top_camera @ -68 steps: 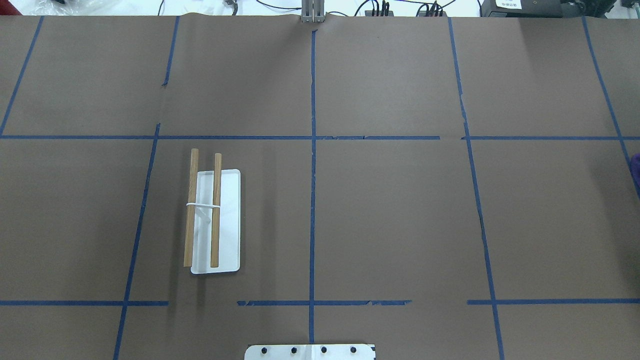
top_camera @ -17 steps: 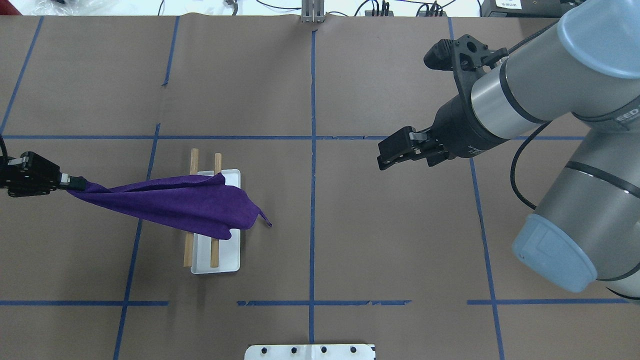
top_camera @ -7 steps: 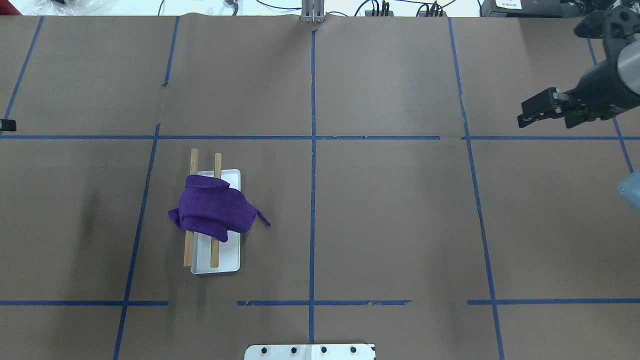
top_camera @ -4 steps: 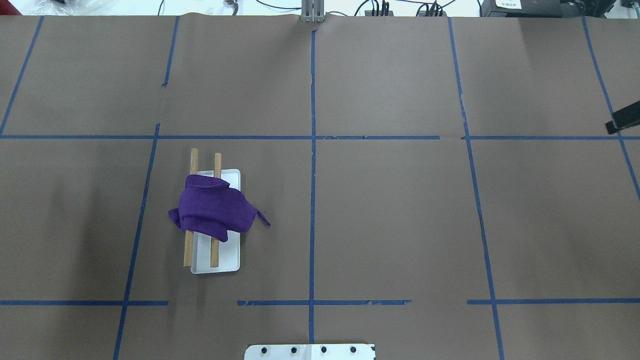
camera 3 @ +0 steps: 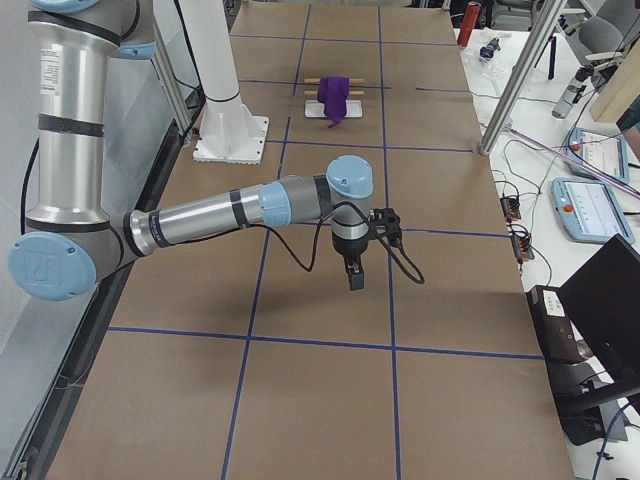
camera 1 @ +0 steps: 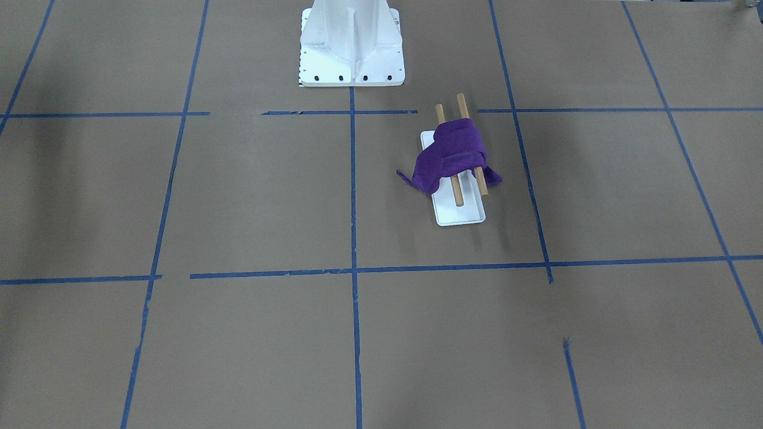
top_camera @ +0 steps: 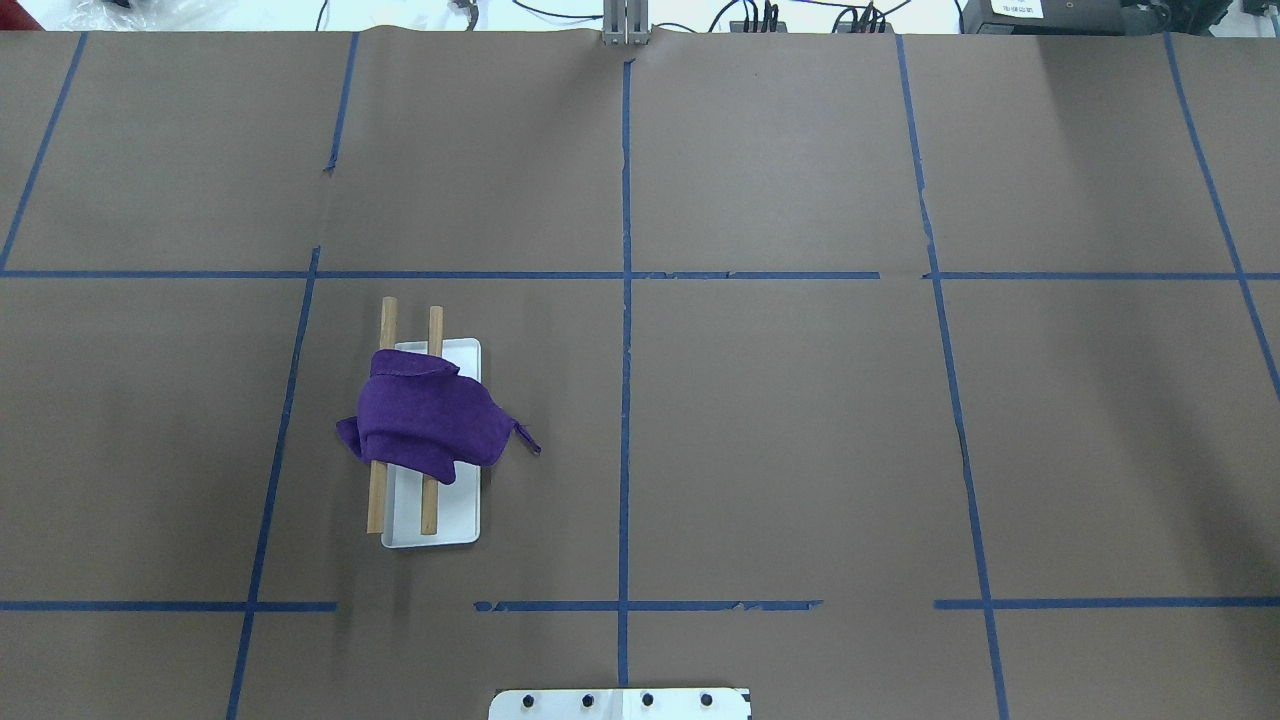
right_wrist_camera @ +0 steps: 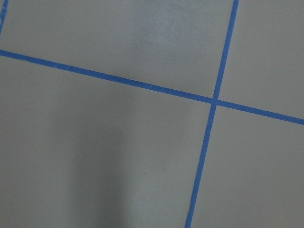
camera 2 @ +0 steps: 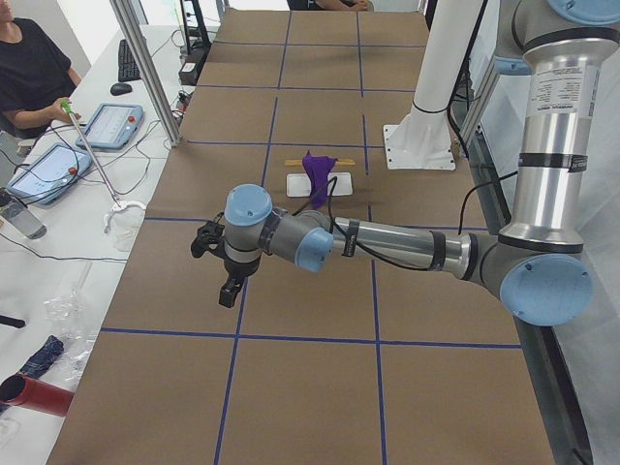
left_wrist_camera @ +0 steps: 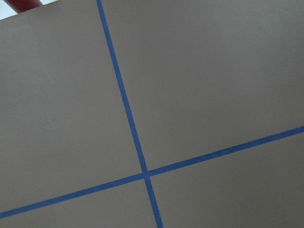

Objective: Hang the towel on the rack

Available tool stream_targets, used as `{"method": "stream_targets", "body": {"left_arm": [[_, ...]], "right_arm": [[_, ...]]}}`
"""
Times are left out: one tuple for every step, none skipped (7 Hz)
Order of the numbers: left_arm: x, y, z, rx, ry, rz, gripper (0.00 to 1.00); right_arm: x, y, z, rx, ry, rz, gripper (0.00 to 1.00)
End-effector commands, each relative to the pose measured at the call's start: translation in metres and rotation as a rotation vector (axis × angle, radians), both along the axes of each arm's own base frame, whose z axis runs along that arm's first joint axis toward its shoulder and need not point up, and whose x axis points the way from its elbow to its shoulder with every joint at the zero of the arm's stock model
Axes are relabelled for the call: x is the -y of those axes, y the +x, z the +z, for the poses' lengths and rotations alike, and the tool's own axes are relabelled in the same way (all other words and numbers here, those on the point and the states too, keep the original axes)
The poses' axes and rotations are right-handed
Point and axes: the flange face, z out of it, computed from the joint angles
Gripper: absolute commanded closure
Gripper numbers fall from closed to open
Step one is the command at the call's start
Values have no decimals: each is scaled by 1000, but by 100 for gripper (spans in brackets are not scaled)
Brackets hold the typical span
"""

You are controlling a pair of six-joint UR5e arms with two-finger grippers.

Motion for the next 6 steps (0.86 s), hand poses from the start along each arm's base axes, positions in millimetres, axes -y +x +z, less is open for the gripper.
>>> {"method": "stream_targets", "body": {"left_arm": [[-4,-25,-13,19,-94,50,0],[-20,-25,8,18,-125,53,0],[-21,-25,15,18,-97,53,0],[-29,-24,29,13,-115,54,0],[-34,-21,32,-37,-125,60,0],[-37,-17,35,-87,-139,65,0]], "right_arm": [[-1,14,9,-4,-26,5,0],[0,14,9,-5,-40,5,0],[-2,14,10,-6,-58,5,0],[-3,14,11,-5,-64,5,0],[-8,14,15,-6,-74,5,0],[-10,14,22,-7,-85,1,0]]}}
